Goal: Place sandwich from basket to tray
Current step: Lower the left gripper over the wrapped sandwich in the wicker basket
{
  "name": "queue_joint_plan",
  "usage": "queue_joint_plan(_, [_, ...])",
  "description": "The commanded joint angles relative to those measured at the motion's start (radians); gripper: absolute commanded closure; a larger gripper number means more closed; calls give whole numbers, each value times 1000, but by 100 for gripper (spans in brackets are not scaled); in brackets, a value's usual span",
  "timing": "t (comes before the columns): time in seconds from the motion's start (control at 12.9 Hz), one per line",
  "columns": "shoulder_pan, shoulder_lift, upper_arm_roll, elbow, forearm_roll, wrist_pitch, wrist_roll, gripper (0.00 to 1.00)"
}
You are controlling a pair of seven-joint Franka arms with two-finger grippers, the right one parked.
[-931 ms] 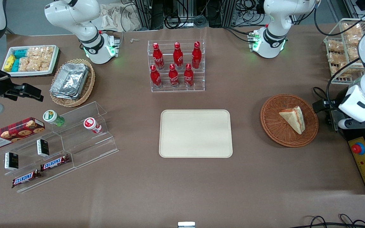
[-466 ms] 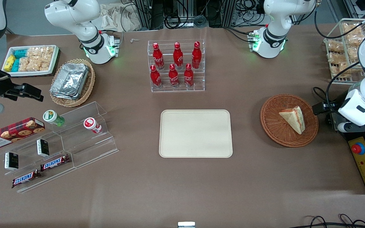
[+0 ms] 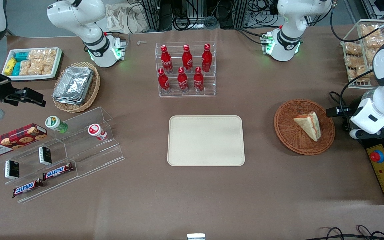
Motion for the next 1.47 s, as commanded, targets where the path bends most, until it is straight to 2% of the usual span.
queue_joint_plan(0.0, [3,-146,0,-222,11,130,-26,0])
queue_joint_plan(0.23, [15,-228,0,-386,11,244,-69,0])
queue_joint_plan(0.62, [32,-249,0,-556,11,384,-183,0])
queue_joint_plan(0.85, [50,-205,-1,-598,10,454,-220,0])
queue_joint_plan(1.4, [47,-32,-3,-600,8,617,-451,0])
